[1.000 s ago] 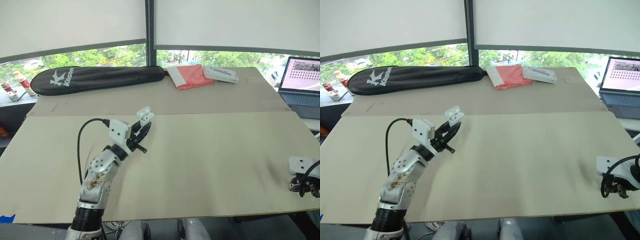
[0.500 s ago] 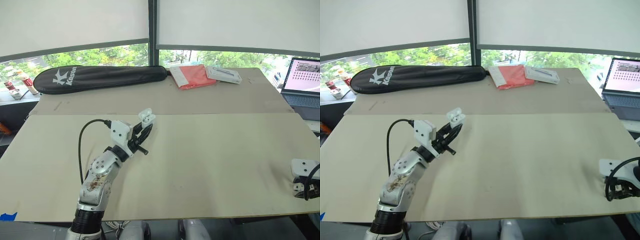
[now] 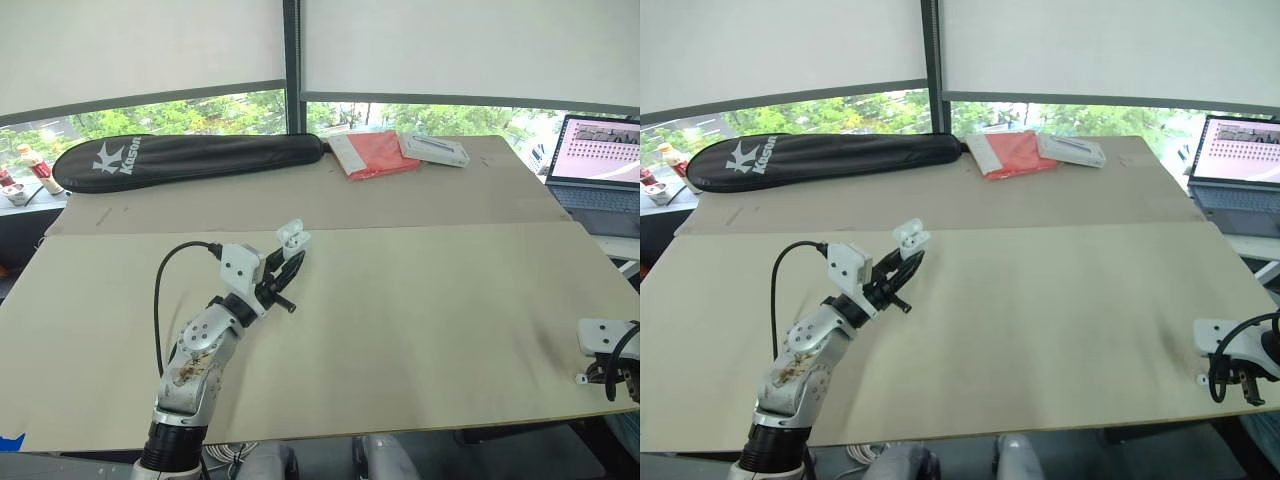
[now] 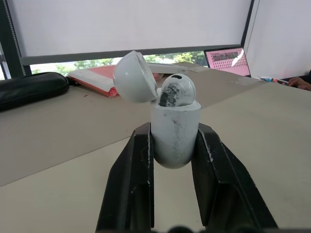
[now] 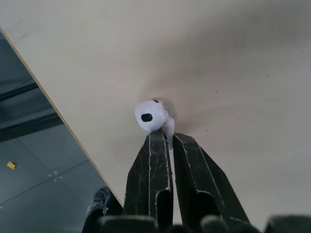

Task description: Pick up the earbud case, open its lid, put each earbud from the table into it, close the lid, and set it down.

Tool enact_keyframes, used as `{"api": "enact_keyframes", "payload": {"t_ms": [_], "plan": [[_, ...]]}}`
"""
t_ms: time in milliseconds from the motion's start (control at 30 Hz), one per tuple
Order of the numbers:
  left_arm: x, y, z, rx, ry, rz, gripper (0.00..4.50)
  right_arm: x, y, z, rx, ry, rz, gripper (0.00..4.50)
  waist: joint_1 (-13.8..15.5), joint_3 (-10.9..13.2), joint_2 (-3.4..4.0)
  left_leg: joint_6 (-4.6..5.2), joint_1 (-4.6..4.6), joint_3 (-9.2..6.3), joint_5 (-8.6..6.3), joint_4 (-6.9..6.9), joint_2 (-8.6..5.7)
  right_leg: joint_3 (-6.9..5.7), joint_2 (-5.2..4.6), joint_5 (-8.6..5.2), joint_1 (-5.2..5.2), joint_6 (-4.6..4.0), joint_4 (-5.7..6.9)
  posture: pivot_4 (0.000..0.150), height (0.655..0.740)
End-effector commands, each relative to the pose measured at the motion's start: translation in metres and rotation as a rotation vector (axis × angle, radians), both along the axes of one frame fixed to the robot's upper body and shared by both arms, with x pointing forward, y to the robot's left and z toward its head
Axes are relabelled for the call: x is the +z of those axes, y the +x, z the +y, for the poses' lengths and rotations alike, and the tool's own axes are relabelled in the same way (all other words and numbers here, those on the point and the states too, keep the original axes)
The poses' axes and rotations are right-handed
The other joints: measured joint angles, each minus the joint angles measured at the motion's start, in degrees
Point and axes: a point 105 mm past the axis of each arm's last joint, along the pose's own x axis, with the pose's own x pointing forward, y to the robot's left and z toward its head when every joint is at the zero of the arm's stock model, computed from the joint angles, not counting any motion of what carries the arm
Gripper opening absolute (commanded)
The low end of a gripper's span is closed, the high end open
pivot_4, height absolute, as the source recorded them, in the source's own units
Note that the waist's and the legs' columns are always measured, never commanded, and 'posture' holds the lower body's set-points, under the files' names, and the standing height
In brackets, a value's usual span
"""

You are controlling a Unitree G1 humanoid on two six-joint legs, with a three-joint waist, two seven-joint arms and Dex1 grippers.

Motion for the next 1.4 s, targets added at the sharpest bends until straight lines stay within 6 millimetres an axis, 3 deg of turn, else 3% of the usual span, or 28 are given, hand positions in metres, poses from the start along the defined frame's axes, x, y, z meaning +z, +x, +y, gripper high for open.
{"api": "enact_keyframes", "payload": {"t_ms": [33,300,333,433,800,1400], "plan": [[0.014,-0.004,-0.001,-0.011,-0.012,-0.05,0.56,0.007,0.01,0.005,0.014,0.017,-0.054,0.49,-0.1,0.0,0.0,0.0,0.05,0.01,0.0,-0.04,0.03,-0.01,0.02,-0.01,0.04,0.0,-0.02,0.15,0.74],[0.012,-0.003,0.002,-0.002,-0.009,-0.046,0.56,0.006,0.012,0.004,0.008,0.019,-0.054,0.49,0.0,0.0,0.01,-0.04,0.19,0.13,0.02,-0.22,0.06,0.03,0.03,-0.01,0.06,-0.01,-0.04,0.15,0.74],[0.012,-0.003,0.002,-0.002,-0.008,-0.046,0.56,0.006,0.012,0.004,0.007,0.019,-0.055,1.03,0.0,0.0,0.01,-0.04,0.19,0.13,0.02,-0.22,0.06,0.03,0.02,-0.01,0.06,-0.01,-0.04,0.15,0.74],[0.012,-0.003,0.002,-0.001,-0.007,-0.045,0.56,0.006,0.01,0.003,0.023,0.005,-0.044,1.93,0.1,0.0,0.01,-0.04,0.19,0.12,0.02,-0.23,0.06,0.03,0.02,-0.02,0.06,-0.02,-0.04,0.15,0.74],[0.012,-0.004,0.002,0.002,-0.007,-0.044,0.56,0.005,0.005,0.013,0.201,-0.02,-0.006,1.93,0.4,0.0,0.01,-0.06,0.21,0.1,0.03,-0.28,0.07,0.01,0.03,-0.04,0.08,-0.01,-0.04,0.15,0.74],[0.012,-0.002,0.007,0.017,0.0,-0.045,0.56,0.004,0.004,0.021,0.093,0.056,0.024,1.93,1.1,0.0,0.02,-0.06,0.21,0.06,0.03,-0.31,0.11,-0.07,0.02,-0.07,0.08,-0.05,-0.07,0.15,0.74]]}}
